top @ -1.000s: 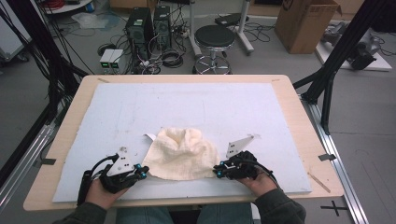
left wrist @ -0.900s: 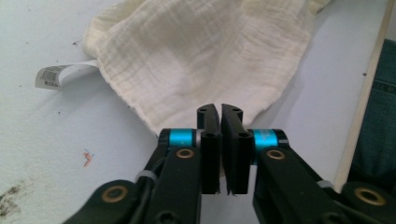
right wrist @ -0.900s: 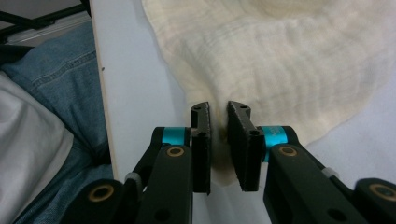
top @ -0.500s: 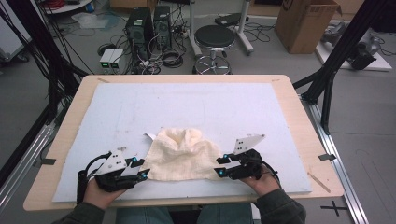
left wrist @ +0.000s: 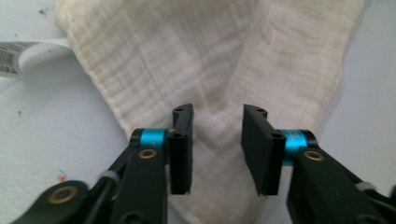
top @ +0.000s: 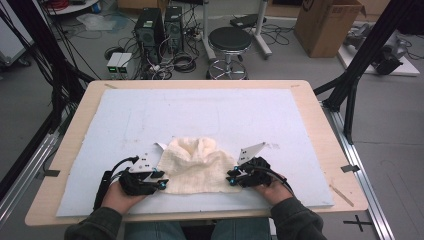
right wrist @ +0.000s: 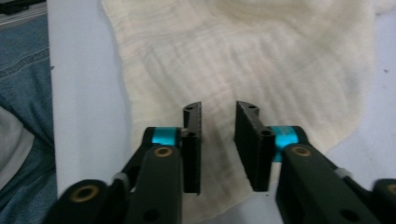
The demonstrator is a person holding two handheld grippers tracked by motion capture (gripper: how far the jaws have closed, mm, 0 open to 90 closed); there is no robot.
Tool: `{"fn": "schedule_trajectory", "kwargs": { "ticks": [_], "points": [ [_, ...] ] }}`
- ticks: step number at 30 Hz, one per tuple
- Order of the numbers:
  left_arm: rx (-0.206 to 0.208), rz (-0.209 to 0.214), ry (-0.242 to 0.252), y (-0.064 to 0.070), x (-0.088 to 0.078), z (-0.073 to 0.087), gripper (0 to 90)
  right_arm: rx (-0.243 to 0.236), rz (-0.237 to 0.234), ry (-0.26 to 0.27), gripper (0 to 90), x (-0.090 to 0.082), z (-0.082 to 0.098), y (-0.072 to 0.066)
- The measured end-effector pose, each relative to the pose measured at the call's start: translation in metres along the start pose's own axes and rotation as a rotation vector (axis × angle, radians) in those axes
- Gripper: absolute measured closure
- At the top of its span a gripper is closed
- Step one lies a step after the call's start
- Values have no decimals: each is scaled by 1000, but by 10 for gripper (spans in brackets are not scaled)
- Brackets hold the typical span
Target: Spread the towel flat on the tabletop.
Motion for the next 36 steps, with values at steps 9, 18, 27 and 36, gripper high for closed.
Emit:
{"fn": "schedule_trajectory", "kwargs": {
  "ticks": [9,18,27,36],
  "points": [
    [30,7,-14,9,-5,5,882,3,-5,-10,882,-1,1,-2],
    [46,24,11,22,-20,11,882,-2,-58,52,882,-11,-4,-19],
    [16,46,80,24,-29,2,667,22,-35,121,648,-19,-14,-13],
    [-71,33,182,-4,-26,-40,543,95,78,169,563,-22,-33,39]
  ]
}}
Point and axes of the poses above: each handheld gripper's, and its own axes: x roughly forward along the jaws, z roughly out of its underside, y roughly to its right, the point moved 8 cm from there along x, roughly forward along the jaws, and after that the axes turned 13 degrees about -x, right-handed, at the moved point
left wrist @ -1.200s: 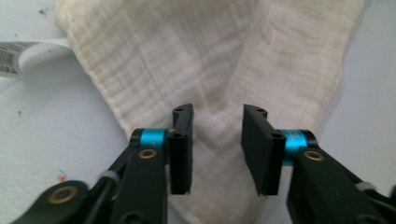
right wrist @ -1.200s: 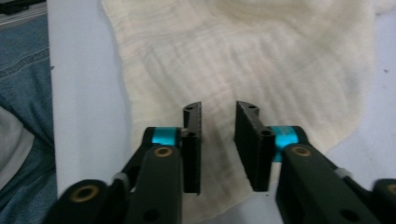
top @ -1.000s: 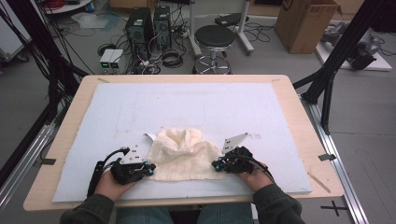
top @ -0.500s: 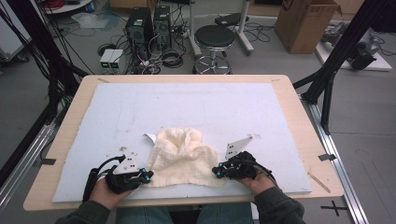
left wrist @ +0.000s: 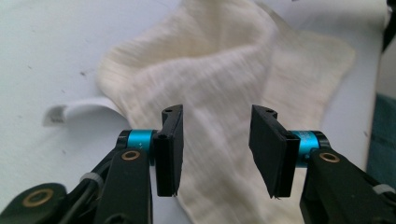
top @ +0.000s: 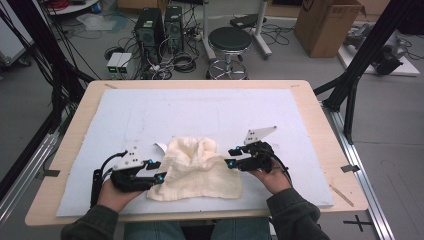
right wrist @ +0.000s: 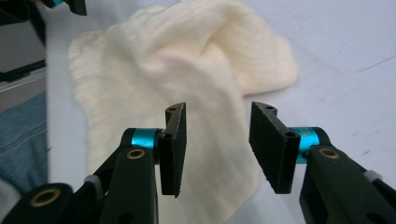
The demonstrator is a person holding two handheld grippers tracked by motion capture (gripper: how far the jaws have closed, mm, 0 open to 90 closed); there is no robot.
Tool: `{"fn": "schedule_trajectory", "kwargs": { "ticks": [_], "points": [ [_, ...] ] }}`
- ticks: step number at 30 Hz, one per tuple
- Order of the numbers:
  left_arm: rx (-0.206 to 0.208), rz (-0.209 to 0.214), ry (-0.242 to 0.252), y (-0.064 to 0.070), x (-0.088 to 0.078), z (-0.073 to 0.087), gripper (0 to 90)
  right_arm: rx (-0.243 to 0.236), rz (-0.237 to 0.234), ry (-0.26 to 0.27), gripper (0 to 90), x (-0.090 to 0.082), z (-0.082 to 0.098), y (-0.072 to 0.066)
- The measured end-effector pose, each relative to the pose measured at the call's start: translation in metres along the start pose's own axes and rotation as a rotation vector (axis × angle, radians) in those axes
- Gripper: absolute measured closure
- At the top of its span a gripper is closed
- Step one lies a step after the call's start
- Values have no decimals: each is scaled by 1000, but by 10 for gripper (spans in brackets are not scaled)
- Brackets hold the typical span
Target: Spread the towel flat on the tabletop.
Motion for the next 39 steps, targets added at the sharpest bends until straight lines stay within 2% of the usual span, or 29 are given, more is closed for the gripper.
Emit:
{"fn": "schedule_trajectory", "kwargs": {
  "ticks": [2,5,6,8,10,13,15,16,17,19,21,24,28,31,33,37,39],
  "points": [
    [-7,-11,12,-7,7,-11,541,5,8,-5,563,6,-2,8],
    [-20,-13,0,-14,19,-23,541,8,-2,-11,544,13,-3,15],
    [-25,-13,-1,-17,24,-26,541,17,-21,-7,535,16,-3,15],
    [-49,-2,-49,-22,37,-28,527,18,-46,-15,527,21,-1,15],
    [-52,-1,-103,-24,48,-24,513,15,-68,-39,534,26,1,14],
    [-56,-15,-198,-28,63,-13,553,12,-95,-89,663,33,7,10],
    [-30,-9,-247,-28,66,-6,655,2,-120,-117,789,35,10,7],
    [-4,-23,-261,-27,67,-4,711,3,-129,-126,828,35,10,5],
    [5,-25,-258,-26,67,-3,799,-4,-135,-129,853,34,10,3],
    [31,-35,-264,-24,66,-3,868,-8,-120,-115,854,31,8,3],
    [42,-48,-264,-23,62,-3,879,-11,-96,-91,854,23,4,3],
    [59,-52,-231,-18,50,-5,881,-14,-61,-65,848,7,-1,0],
    [60,-48,-199,-10,28,0,881,-77,-42,-44,817,-11,-11,-14],
    [43,-25,-192,-2,14,10,882,-129,-49,-52,815,-17,-14,-30],
    [41,-11,-197,3,7,18,881,-145,-74,-71,816,-14,-11,-42],
    [25,44,-194,11,1,27,876,-149,-143,-133,816,2,5,-61],
    [12,57,-169,12,-1,24,823,-148,-174,-170,816,12,15,-68]
  ]
}}
Point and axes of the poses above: each handheld gripper's, and its own axes: x roughly forward along the jaws, z roughly out of its underside, y roughly to its right, the point moved 8 cm from there along x, roughly forward along the jaws, and after that the axes turned 13 degrees about -x, right-handed, at the moved point
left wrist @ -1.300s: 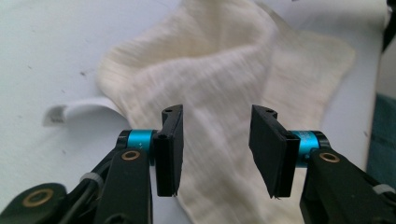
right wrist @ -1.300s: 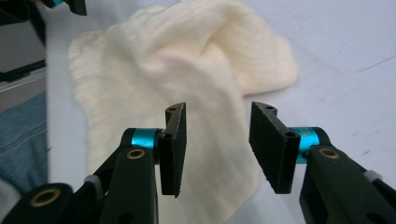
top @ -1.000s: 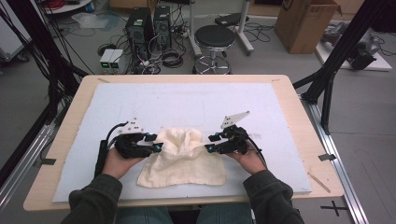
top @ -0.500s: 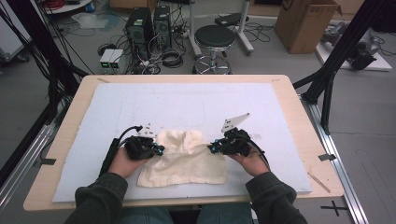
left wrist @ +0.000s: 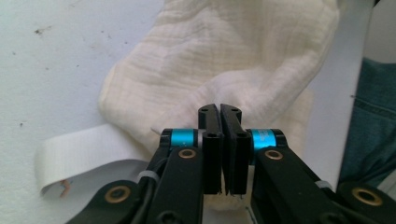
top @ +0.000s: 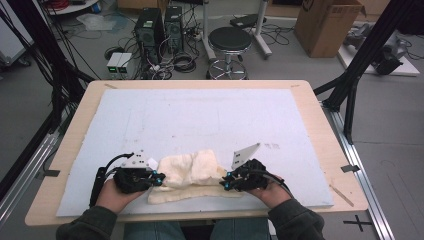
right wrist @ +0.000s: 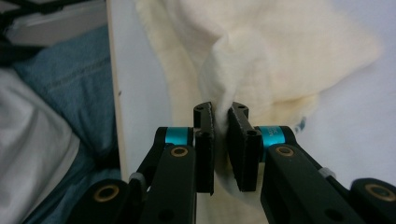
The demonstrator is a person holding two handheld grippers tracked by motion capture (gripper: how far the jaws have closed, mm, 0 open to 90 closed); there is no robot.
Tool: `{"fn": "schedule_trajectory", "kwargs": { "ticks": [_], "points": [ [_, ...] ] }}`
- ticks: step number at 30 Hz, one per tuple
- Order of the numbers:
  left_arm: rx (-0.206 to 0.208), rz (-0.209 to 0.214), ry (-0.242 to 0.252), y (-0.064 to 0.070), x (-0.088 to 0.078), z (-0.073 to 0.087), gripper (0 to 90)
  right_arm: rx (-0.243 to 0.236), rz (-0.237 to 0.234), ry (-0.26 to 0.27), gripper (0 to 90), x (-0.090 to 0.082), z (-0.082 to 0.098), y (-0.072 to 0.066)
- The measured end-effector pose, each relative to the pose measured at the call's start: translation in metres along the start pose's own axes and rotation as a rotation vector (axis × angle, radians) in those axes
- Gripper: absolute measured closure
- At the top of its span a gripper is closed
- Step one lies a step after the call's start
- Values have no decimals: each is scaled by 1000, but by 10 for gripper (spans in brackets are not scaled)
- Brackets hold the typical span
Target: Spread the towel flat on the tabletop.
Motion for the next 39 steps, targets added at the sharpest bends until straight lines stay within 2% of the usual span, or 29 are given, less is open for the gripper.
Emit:
{"fn": "schedule_trajectory", "kwargs": {
  "ticks": [2,3,5,7,10,12,13,14,16,21,22,24,25,26,29,33,36,37,39],
  "points": [
    [-24,22,33,0,-4,-8,702,8,-24,-9,805,6,3,-3],
    [-33,29,50,-1,-5,-13,669,13,-30,-12,798,7,4,-4],
    [-44,20,76,-4,-7,-24,589,11,-36,0,776,6,2,-3],
    [-48,14,93,-8,-8,-33,564,12,-42,12,758,3,1,-2],
    [-89,-25,125,-21,-1,-45,543,10,-42,34,705,-1,-2,0],
    [-102,-65,99,-30,9,-45,554,22,-40,54,630,-5,-3,2],
    [-107,-69,83,-32,13,-45,557,25,-43,68,599,-8,-4,4],
    [-108,-86,48,-36,20,-42,558,28,-43,77,569,-10,-5,4],
    [-112,-114,10,-41,30,-39,570,22,-41,99,528,-17,-9,7],
    [-138,-126,-46,-48,46,-35,623,18,-16,192,498,-41,-26,20],
    [-133,-129,-62,-49,48,-34,635,23,-3,203,498,-44,-29,23],
    [-102,-133,-92,-49,51,-30,737,41,37,226,512,-49,-35,35],
    [-85,-136,-95,-48,51,-30,825,58,65,232,529,-49,-37,42],
    [-72,-145,-87,-48,50,-30,870,75,78,232,536,-47,-38,47],
    [-55,-172,-44,-49,43,-35,880,127,115,185,567,-32,-37,63],
    [-68,-206,4,-56,31,-37,882,174,123,119,591,-9,-30,78],
    [-78,-232,36,-62,23,-39,882,239,94,91,601,8,-22,87],
    [-86,-252,59,-66,20,-40,882,251,87,86,600,12,-22,89],
    [-102,-265,87,-69,15,-42,882,261,74,69,600,21,-22,90]
  ]
}}
Point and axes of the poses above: each handheld gripper's, and its own axes: x roughly forward along the jaws, z roughly out of its underside, y roughly to its right, the point moved 8 cm from there along x, roughly forward along the jaws, and after that the axes turned 13 degrees about -x, right-handed, at the moved point
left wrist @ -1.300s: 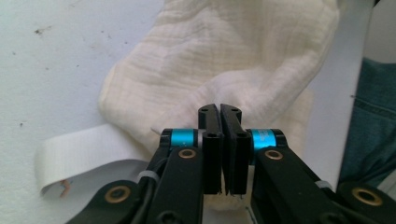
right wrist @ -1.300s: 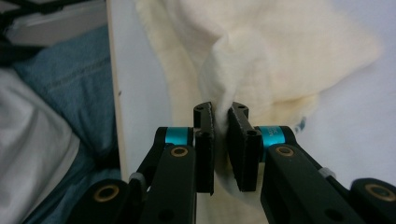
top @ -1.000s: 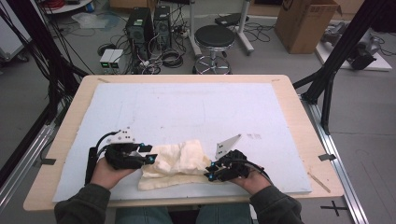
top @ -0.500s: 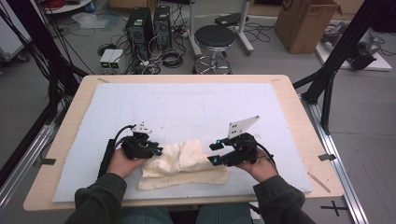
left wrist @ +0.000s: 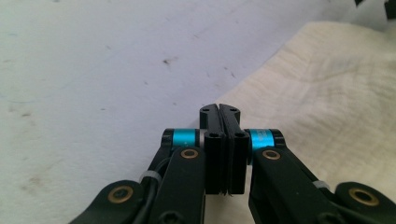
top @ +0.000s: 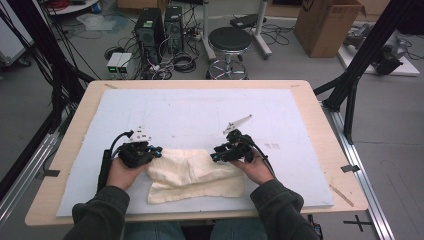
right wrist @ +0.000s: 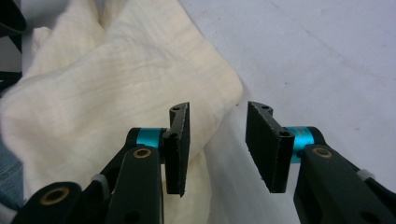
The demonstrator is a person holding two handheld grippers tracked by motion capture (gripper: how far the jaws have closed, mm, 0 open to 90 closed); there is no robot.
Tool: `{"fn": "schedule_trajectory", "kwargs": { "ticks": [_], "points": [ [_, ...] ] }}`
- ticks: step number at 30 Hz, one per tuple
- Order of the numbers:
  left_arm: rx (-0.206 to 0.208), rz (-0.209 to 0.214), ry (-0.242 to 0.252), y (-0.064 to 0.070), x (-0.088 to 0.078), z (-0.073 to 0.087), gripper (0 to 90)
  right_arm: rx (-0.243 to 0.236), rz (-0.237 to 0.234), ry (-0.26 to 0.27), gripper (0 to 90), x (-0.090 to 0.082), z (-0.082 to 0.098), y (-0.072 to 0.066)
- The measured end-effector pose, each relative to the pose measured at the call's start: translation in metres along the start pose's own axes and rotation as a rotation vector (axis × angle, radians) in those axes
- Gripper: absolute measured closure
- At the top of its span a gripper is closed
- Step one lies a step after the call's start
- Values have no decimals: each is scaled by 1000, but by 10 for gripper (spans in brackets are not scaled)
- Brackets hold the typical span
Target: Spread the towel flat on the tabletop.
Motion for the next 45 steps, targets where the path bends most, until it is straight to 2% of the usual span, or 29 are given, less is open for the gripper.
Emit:
{"fn": "schedule_trajectory", "kwargs": {
  "ticks": [3,5,6,9,11,13,17,18,20,21,23,25,27,28,29,30,32,34,37,40,42,45],
  "points": [
    [-1,5,-5,0,-1,0,882,10,-17,-10,600,9,-3,-3],
    [10,5,-12,1,-1,2,882,8,-15,-40,609,16,-3,-5],
    [10,16,-12,2,-1,3,882,12,-16,-56,636,19,-2,-6],
    [11,31,-14,4,-2,5,882,3,-34,-94,816,25,0,-9],
    [11,35,-14,5,-2,5,882,-10,-34,-103,858,23,0,-10],
    [14,44,-9,8,0,5,882,-13,22,-88,860,14,-2,-5],
    [3,74,14,15,4,0,883,-14,167,-16,859,-22,-12,4],
    [6,78,16,17,5,-1,882,-30,216,-13,858,-30,-15,6],
    [17,62,4,19,9,-2,882,-60,272,-33,843,-36,-18,6],
    [18,58,-5,19,10,-1,882,-72,280,-44,840,-34,-19,4],
    [19,43,-20,16,8,1,882,-96,239,-87,829,-20,-17,-2],
    [7,43,-22,12,4,3,881,-112,176,-117,830,-3,-13,-11],
    [-15,46,-14,9,-2,5,872,-105,102,-135,826,16,-8,-21],
    [-33,48,-15,7,-4,7,832,-98,76,-141,797,21,-6,-24],
    [-60,55,-21,7,-7,9,750,-93,49,-152,774,28,-3,-27],
    [-76,63,-15,7,-8,10,668,-90,51,-143,749,29,-3,-29],
    [-83,76,-25,11,-10,14,634,-72,32,-131,691,29,-3,-30],
    [-66,69,-47,15,-8,17,588,-73,31,-133,650,27,-2,-31],
    [-37,49,-79,19,-3,21,685,-82,21,-109,614,22,-4,-34],
    [-34,32,-138,19,6,26,776,-81,26,-65,586,12,-8,-32],
    [-25,22,-162,20,10,29,798,-77,40,-28,576,1,-11,-28],
    [-25,18,-165,20,12,29,801,-48,78,25,581,-19,-13,-13]
  ]
}}
Point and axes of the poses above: each handheld gripper's, and its own axes: x roughly forward along the jaws, z roughly out of its underside, y roughly to its right, the point moved 8 cm from there along x, roughly forward along the jaws, and after that the axes turned 13 degrees about -x, right-handed, at the moved point
